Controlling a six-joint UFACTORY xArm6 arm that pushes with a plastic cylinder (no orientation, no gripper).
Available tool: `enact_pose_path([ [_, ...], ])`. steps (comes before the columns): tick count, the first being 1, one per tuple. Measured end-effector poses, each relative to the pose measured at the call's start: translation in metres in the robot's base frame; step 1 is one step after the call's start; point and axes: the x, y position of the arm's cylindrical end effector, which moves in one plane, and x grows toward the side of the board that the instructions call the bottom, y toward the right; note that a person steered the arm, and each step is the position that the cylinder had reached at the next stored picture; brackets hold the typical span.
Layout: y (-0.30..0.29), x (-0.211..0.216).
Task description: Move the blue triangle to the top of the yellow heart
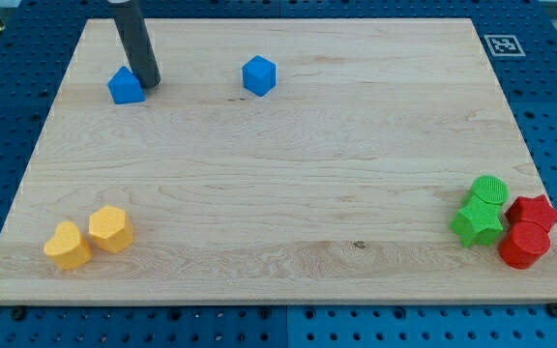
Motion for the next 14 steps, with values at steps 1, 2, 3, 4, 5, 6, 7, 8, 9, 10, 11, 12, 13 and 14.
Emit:
enact_pose_path([
  [1, 0.0, -0.03],
  [2, -0.011, -0.059],
  [3, -0.033, -0.038],
  [4, -0.044, -0.006],
  [5, -0.003, 0.021],
  [6, 0.039, 0.038],
  [7, 0.041, 0.05],
  [8, 0.037, 0.073],
  [9, 0.05, 0.086],
  [10, 0.086, 0.087],
  [11, 0.087, 0.099],
  [12, 0.069, 0.122],
  [13, 0.055, 0.134],
  [14, 0.06, 0.121],
])
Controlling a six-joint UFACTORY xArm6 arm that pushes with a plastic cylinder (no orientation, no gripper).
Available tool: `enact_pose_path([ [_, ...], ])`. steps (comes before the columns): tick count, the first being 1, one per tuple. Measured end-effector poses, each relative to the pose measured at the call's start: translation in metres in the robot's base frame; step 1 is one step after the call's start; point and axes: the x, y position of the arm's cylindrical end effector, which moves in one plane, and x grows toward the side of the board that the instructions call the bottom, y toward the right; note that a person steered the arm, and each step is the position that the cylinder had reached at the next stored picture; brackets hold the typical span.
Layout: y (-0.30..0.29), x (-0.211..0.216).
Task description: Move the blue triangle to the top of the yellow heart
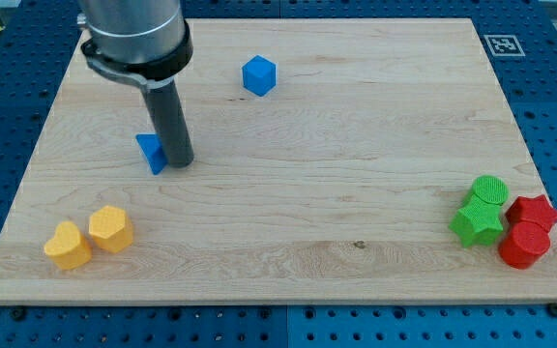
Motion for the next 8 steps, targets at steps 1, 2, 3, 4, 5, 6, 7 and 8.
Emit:
enact_pose_path([
  [1, 0.0, -0.014],
  [2, -0.006, -0.014],
  [3, -0.019, -0.019],
  [4, -0.031, -0.019],
  [5, -0.043, -0.019],
  [6, -0.052, -0.019],
  [7, -0.066, -0.019],
  [8, -0.08, -0.019],
])
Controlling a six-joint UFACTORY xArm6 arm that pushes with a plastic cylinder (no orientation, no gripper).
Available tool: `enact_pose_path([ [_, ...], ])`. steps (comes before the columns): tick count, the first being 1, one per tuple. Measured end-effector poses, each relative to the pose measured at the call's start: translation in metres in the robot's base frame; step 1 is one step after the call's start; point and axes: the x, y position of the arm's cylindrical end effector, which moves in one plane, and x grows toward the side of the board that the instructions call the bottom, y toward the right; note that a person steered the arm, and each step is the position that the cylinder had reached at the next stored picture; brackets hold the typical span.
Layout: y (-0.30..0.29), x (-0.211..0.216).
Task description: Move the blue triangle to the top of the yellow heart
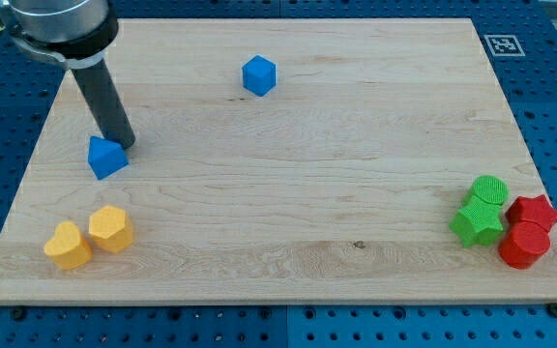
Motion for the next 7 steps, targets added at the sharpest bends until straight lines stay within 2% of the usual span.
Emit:
enact_pose_path([
  [2, -0.017, 0.011],
  [5, -0.019, 0.063],
  [6, -0.022, 0.063],
  [7, -0.021, -0.011],
])
